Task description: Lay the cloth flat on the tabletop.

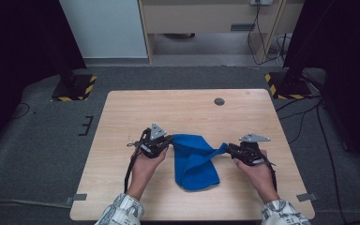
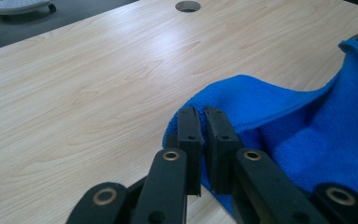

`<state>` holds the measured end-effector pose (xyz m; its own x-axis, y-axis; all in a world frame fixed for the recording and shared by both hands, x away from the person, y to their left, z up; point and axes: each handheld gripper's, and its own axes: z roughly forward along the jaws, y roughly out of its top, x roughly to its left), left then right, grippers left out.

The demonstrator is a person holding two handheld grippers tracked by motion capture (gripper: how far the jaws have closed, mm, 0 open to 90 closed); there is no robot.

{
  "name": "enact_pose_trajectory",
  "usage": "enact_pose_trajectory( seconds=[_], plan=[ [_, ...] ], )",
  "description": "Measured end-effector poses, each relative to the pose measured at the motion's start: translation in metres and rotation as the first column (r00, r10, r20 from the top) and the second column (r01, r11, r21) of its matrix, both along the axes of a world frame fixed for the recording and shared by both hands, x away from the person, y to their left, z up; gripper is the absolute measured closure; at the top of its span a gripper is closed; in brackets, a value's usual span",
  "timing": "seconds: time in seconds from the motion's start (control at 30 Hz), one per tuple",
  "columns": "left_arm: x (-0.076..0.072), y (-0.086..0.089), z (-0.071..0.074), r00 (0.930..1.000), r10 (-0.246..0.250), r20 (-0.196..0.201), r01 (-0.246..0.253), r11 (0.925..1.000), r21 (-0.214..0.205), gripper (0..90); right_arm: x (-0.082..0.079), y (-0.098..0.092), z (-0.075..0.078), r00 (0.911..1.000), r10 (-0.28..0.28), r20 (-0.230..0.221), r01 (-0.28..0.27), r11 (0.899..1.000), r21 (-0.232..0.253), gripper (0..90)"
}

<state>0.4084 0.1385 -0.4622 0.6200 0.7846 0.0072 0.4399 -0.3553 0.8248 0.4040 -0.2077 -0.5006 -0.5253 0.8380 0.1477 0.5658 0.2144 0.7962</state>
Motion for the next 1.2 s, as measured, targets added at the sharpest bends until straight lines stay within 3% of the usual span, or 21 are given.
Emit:
enact_pose_trajectory(
  seconds=[0.07, 0.17, 0.4, 0.57, 1.0, 1.2],
  plan=[
    [0.000, 0.000, 0.000, 1.0000, 0.002, -0.001, -0.002, 1.0000, -0.001, 85.0, -0.003, 0.001, 0.002, 0.9999, -0.005, -0.010, 0.005, 1.000, 0.001, 59.8],
    [0.000, 0.000, -0.001, 1.0000, 0.008, -0.002, -0.008, 1.0000, 0.003, 84.9, -0.008, 0.001, 0.006, 0.9999, -0.006, -0.013, 0.006, 1.000, 0.011, 55.3],
    [0.001, 0.000, -0.002, 0.9999, 0.014, -0.007, -0.014, 0.9999, 0.006, 84.8, -0.017, -0.001, 0.012, 0.9995, -0.030, 0.005, 0.030, 0.999, 0.020, 52.5],
    [0.001, 0.000, -0.004, 0.9998, 0.017, -0.009, -0.017, 0.9998, 0.005, 84.7, -0.021, 0.006, 0.012, 0.9997, -0.017, 0.020, 0.016, 1.000, 0.015, 51.2],
    [0.003, 0.005, -0.007, 0.9993, 0.034, -0.014, -0.034, 0.9994, -0.008, 84.7, -0.029, 0.014, -0.015, 0.9995, -0.017, -0.025, 0.016, 0.999, -0.037, 43.8],
    [0.003, 0.008, -0.006, 0.9989, 0.047, -0.007, -0.048, 0.9988, -0.014, 84.8, -0.033, 0.020, -0.023, 0.9996, -0.002, -0.028, -0.001, 0.997, -0.081, 46.5]
  ],
)
